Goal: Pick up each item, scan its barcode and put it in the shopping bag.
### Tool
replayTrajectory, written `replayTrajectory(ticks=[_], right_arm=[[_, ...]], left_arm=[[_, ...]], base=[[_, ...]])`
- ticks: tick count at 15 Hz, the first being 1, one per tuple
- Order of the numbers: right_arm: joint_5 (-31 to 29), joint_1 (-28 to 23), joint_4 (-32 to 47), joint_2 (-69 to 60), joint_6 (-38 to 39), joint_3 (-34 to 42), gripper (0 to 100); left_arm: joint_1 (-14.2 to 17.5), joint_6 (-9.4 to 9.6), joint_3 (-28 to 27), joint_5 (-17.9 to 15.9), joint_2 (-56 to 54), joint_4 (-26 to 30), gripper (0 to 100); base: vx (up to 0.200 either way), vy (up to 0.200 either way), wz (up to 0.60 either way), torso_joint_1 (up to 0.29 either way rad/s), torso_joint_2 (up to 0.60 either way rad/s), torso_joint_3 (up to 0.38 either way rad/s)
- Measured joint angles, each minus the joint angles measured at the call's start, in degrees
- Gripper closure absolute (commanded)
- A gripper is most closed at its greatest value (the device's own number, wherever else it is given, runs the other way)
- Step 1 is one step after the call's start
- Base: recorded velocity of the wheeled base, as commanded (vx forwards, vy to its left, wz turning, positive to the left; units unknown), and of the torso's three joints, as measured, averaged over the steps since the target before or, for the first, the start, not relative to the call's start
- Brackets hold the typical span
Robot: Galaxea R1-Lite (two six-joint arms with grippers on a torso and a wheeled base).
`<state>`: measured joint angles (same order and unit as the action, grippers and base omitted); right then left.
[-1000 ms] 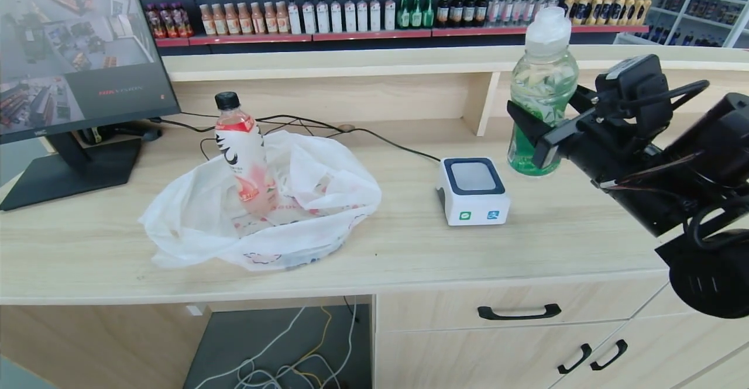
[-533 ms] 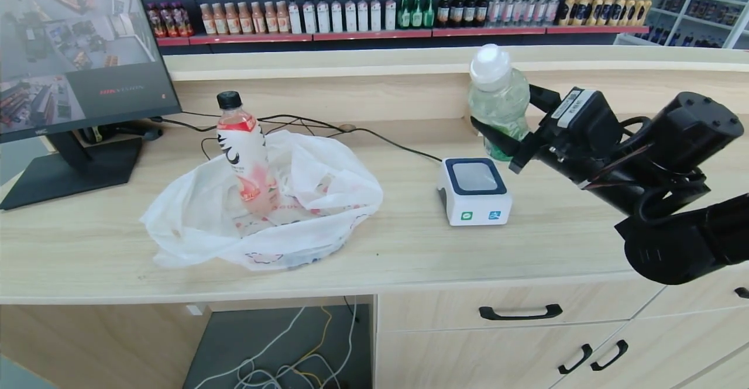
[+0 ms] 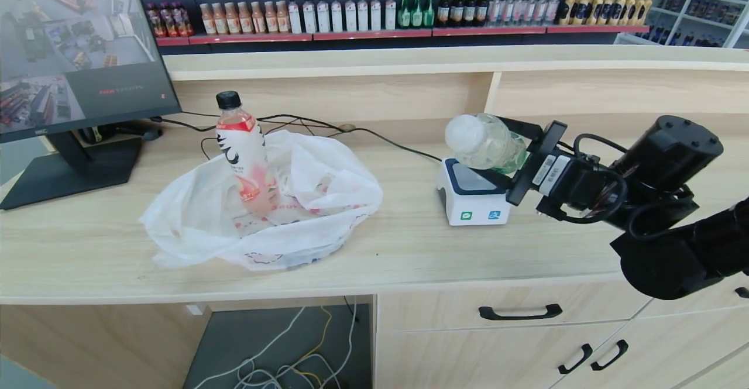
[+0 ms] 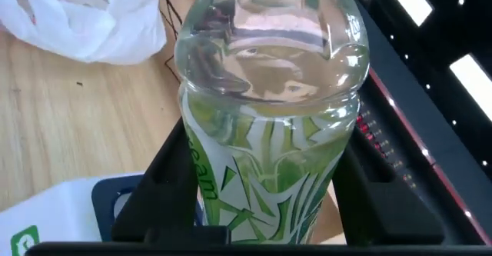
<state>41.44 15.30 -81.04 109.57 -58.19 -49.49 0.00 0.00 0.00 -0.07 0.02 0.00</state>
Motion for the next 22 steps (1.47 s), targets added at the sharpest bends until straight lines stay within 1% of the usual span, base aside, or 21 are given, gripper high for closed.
replayTrajectory(ticks=[2, 4, 9, 18, 22], right_arm=[[4.1, -0.1, -0.7, 0.0, -0.9, 0.6, 100], [6.0, -0.1, -0.8, 0.3, -1.8, 0.8, 100], [8.1, 0.2, -1.2, 2.8, -4.4, 0.9, 100], [7.5, 0.3, -2.7, 4.3, -3.1, 1.4, 100], [5.7, 1.0, -4.8, 4.4, -1.5, 2.3, 100]], left_arm=[[0.0, 0.0, 0.0, 0.0, 0.0, 0.0, 0], [0.0, 0.0, 0.0, 0.0, 0.0, 0.0, 0], [0.0, 0.0, 0.0, 0.0, 0.0, 0.0, 0], [0.0, 0.0, 0.0, 0.0, 0.0, 0.0, 0], [0.0, 0.0, 0.0, 0.0, 0.0, 0.0, 0]], base=[[0.0, 0.0, 0.0, 0.0, 0.0, 0.0], [0.0, 0.0, 0.0, 0.0, 0.0, 0.0], [0.0, 0.0, 0.0, 0.0, 0.0, 0.0], [0.0, 0.0, 0.0, 0.0, 0.0, 0.0], [0.0, 0.0, 0.0, 0.0, 0.0, 0.0]])
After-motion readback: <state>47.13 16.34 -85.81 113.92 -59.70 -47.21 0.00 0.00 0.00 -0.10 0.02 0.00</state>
